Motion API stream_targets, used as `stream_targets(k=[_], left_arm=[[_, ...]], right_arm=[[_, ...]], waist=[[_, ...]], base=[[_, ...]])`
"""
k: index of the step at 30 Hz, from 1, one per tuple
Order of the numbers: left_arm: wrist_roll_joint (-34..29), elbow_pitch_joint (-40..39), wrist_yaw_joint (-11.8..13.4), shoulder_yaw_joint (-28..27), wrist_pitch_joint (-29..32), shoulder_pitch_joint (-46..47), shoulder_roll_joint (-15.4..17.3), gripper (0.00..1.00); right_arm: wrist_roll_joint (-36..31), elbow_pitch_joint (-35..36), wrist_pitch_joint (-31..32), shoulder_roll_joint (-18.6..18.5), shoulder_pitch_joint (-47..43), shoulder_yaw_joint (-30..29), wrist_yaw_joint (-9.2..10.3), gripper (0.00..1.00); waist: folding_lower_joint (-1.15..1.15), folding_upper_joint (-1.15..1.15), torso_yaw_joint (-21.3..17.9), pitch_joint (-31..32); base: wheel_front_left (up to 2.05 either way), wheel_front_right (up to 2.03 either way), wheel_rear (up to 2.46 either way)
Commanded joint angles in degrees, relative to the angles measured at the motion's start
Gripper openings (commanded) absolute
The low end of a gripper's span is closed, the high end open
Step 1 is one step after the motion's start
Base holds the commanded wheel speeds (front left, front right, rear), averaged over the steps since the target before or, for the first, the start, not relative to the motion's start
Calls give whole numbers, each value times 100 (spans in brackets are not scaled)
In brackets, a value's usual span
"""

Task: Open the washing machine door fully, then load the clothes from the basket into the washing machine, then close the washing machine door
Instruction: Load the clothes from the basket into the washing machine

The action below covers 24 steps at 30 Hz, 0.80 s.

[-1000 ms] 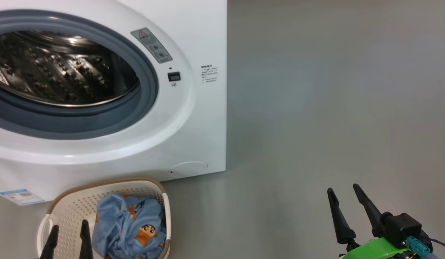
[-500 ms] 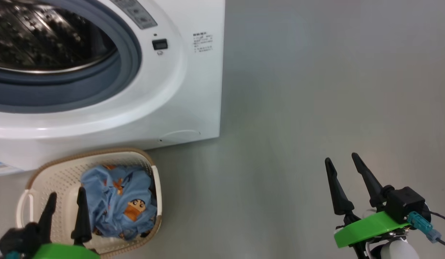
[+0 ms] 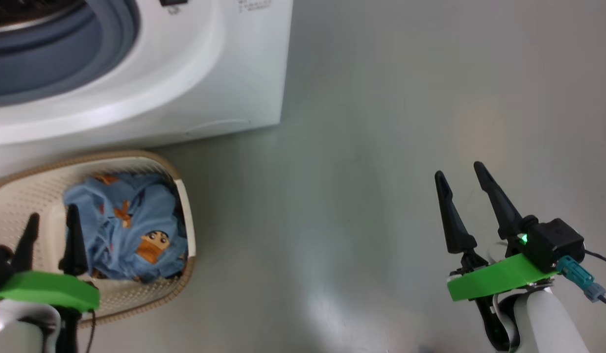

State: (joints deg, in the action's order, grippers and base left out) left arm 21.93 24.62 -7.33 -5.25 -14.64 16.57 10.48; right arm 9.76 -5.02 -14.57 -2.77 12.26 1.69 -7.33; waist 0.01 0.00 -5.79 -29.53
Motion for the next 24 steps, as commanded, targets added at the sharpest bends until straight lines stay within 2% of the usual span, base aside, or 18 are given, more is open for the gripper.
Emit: stream_targets(k=[1, 12, 24], left_arm=[[63, 20, -15, -149, -36, 165, 270, 100], [552, 1226, -15, 386, -36, 927, 969, 100], [1448, 2258, -15, 1209, -35, 1494, 1337, 100]], right_arm=[[28, 157, -43, -10, 38, 177, -16, 100], [215, 378, -43, -10, 299, 323, -16, 100], [429, 479, -43, -10, 369, 444, -16, 100]], waist=[[-1, 0, -203, -671], [-1, 0, -444, -1548], [-1, 0, -661, -1919]], base=[[0, 0, 0], [0, 0, 0], [0, 0, 0]])
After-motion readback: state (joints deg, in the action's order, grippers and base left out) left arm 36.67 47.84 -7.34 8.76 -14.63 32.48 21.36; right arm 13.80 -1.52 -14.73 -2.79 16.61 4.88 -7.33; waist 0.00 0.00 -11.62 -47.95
